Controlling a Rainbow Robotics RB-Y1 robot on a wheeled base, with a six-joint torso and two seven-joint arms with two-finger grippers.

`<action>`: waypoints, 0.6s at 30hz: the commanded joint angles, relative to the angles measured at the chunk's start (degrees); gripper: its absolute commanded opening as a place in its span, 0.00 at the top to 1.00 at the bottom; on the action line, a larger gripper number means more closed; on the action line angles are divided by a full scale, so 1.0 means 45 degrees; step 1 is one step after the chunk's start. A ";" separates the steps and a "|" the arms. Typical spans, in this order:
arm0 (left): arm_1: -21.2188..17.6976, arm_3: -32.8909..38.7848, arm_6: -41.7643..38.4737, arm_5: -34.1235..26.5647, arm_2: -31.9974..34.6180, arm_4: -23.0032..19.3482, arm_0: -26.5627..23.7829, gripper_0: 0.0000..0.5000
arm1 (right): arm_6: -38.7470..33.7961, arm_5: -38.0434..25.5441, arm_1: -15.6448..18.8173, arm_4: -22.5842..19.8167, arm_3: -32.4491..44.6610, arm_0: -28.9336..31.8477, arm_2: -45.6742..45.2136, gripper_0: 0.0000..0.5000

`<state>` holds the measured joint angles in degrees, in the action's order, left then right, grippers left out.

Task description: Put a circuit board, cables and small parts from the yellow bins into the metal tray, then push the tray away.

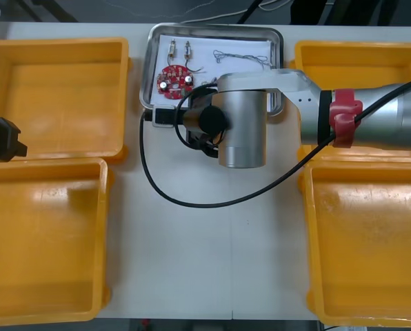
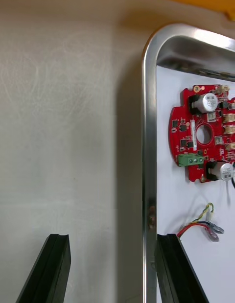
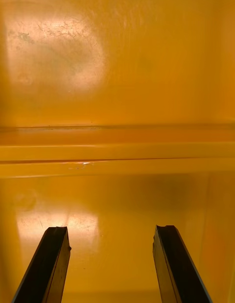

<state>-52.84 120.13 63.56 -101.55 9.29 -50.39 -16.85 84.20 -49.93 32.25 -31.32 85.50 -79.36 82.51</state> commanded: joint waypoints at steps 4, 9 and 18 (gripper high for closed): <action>-0.0562 0.0337 -0.0334 -0.0030 0.0378 -0.0092 0.0229 0.00 | -0.0214 -0.2341 -0.0039 -0.0072 0.1918 0.0410 -0.2203 0.00; -0.0562 0.0337 -0.0334 -0.0030 0.0378 -0.0092 0.0229 0.00 | -0.0507 -0.4177 0.0430 -0.0111 0.3617 0.1445 -0.3687 0.00; -0.0562 0.0337 -0.0334 -0.0030 0.0378 -0.0092 0.0229 0.00 | -0.0956 -0.6814 0.1914 -0.1420 0.6176 0.3320 -0.6441 0.00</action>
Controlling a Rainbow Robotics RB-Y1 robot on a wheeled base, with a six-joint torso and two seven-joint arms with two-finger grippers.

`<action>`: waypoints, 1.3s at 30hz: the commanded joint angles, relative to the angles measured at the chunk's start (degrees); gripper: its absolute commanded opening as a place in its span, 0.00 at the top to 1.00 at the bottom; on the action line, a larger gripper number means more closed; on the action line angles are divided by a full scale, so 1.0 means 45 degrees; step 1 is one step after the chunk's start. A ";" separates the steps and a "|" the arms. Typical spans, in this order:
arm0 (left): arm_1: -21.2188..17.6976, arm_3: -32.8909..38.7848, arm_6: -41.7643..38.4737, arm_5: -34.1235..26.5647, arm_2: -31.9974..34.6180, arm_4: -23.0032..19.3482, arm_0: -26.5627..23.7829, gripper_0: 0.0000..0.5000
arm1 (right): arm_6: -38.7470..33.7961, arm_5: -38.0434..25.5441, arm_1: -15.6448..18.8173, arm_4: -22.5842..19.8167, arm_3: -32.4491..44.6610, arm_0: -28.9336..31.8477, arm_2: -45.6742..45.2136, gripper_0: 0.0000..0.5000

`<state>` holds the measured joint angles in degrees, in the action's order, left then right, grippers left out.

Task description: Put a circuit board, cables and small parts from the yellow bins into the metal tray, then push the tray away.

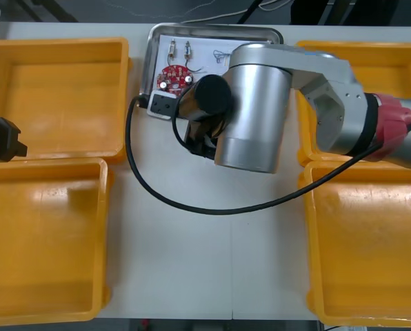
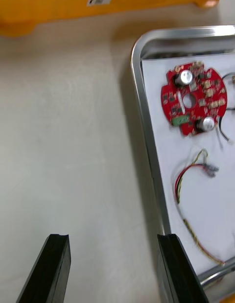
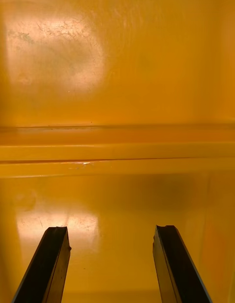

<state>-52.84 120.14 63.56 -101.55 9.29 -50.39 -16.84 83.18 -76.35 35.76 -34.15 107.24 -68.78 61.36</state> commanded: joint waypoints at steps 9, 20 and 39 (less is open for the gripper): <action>-0.0562 0.0334 -0.0334 -0.0030 0.0377 -0.0091 0.0227 0.00 | -0.1141 -0.2955 0.2757 -0.2352 0.3317 0.3371 -0.5159 0.00; -0.0562 0.0334 -0.0334 -0.0030 0.0377 -0.0091 0.0227 0.00 | -0.1551 -0.4869 0.3812 -0.4501 0.3649 0.5851 -0.9436 0.00; -0.0562 0.0334 -0.0334 -0.0030 0.0377 -0.0091 0.0227 0.00 | -0.2527 -0.6432 0.4183 -0.3993 0.3395 0.9679 -1.4339 0.00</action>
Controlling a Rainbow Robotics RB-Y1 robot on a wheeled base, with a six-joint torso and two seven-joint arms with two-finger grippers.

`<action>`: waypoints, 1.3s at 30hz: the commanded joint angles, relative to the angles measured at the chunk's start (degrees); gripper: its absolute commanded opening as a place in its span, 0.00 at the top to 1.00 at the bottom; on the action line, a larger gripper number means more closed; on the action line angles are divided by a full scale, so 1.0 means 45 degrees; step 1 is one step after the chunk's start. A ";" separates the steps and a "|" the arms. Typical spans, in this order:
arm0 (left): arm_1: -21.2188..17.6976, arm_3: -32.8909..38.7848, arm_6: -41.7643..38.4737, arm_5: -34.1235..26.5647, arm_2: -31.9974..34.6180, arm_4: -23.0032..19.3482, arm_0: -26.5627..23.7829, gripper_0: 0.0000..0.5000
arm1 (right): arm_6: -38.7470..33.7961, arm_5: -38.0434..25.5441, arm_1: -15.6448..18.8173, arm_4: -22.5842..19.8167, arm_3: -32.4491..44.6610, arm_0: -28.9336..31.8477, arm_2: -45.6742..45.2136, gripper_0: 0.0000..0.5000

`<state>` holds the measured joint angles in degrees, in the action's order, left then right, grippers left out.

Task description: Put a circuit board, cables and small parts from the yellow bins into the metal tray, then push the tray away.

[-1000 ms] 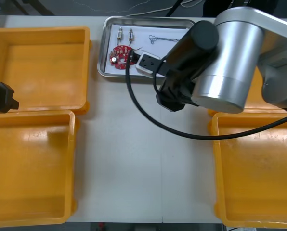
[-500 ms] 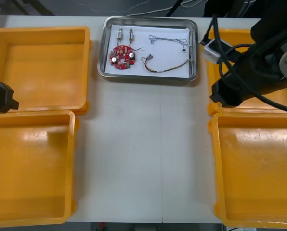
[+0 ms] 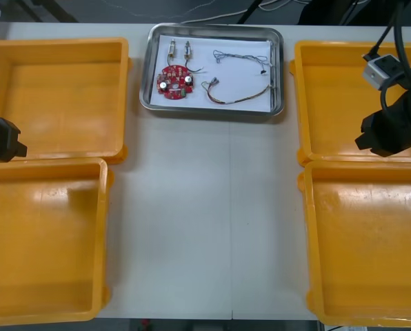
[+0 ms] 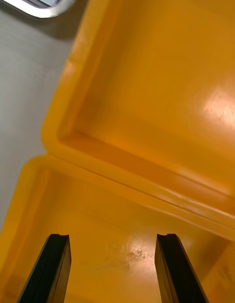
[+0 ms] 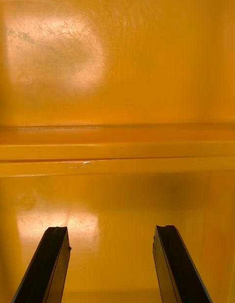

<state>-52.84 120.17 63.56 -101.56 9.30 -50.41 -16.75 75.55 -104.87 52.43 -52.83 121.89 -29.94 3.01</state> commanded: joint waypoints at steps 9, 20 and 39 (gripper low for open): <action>-0.0562 0.0326 -0.0334 -0.0029 0.0375 -0.0087 0.0207 0.00 | -0.1301 -0.0095 0.0087 0.0784 -0.0369 0.1967 -0.2269 0.00; -0.0562 0.0326 -0.0334 -0.0029 0.0375 -0.0087 0.0207 0.00 | -0.1789 -0.0349 -0.1242 0.1917 -0.0877 0.2357 -0.2914 0.00; -0.0562 0.0326 -0.0334 -0.0029 0.0375 -0.0087 0.0207 0.00 | -0.1867 -0.0739 -0.1984 0.2425 -0.1638 0.2689 -0.2933 0.00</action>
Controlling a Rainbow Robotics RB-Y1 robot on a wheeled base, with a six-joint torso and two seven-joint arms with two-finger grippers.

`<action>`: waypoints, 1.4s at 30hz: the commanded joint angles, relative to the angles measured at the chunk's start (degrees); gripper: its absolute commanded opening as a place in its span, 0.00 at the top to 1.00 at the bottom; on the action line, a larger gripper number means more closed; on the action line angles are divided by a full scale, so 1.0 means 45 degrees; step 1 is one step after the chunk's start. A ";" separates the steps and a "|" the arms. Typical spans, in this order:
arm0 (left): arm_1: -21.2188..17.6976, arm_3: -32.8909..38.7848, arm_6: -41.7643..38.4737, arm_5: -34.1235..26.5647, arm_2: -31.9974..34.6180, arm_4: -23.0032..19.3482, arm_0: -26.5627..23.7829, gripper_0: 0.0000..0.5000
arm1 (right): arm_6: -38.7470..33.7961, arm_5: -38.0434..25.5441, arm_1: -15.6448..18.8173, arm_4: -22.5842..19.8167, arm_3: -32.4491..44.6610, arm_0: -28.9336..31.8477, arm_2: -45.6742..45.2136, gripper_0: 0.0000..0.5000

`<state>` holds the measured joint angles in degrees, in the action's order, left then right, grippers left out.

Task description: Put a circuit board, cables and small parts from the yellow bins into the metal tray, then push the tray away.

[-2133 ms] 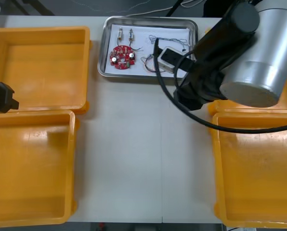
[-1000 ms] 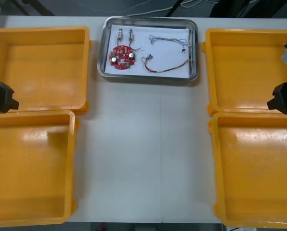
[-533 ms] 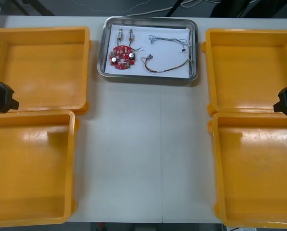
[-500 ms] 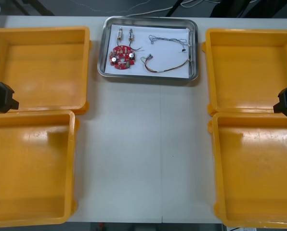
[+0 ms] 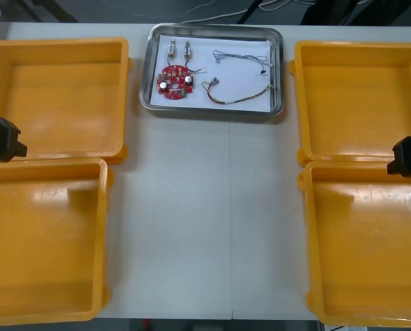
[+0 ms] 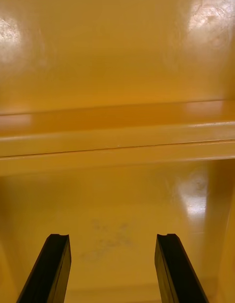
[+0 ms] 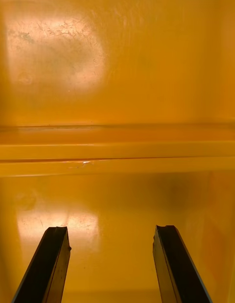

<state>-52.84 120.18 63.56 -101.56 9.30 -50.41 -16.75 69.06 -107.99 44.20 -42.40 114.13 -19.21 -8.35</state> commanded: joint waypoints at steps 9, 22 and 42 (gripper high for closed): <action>-0.0562 0.0325 -0.0334 -0.0029 0.0375 -0.0087 0.0206 0.00 | -0.0269 0.0345 -0.0213 0.0048 0.0087 0.0655 -0.0410 0.00; -0.0562 0.0325 -0.0334 -0.0029 0.0375 -0.0087 0.0206 0.00 | 0.0219 0.1048 -0.0643 0.0067 0.0361 0.1144 -0.0566 0.00; -0.0562 0.0325 -0.0334 -0.0029 0.0375 -0.0087 0.0206 0.00 | 0.0668 0.1263 -0.0643 0.0263 0.1591 0.2159 -0.0762 0.00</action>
<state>-52.84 120.18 63.56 -101.56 9.30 -50.41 -16.75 69.80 -102.88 41.82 -41.45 119.52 -10.32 -9.77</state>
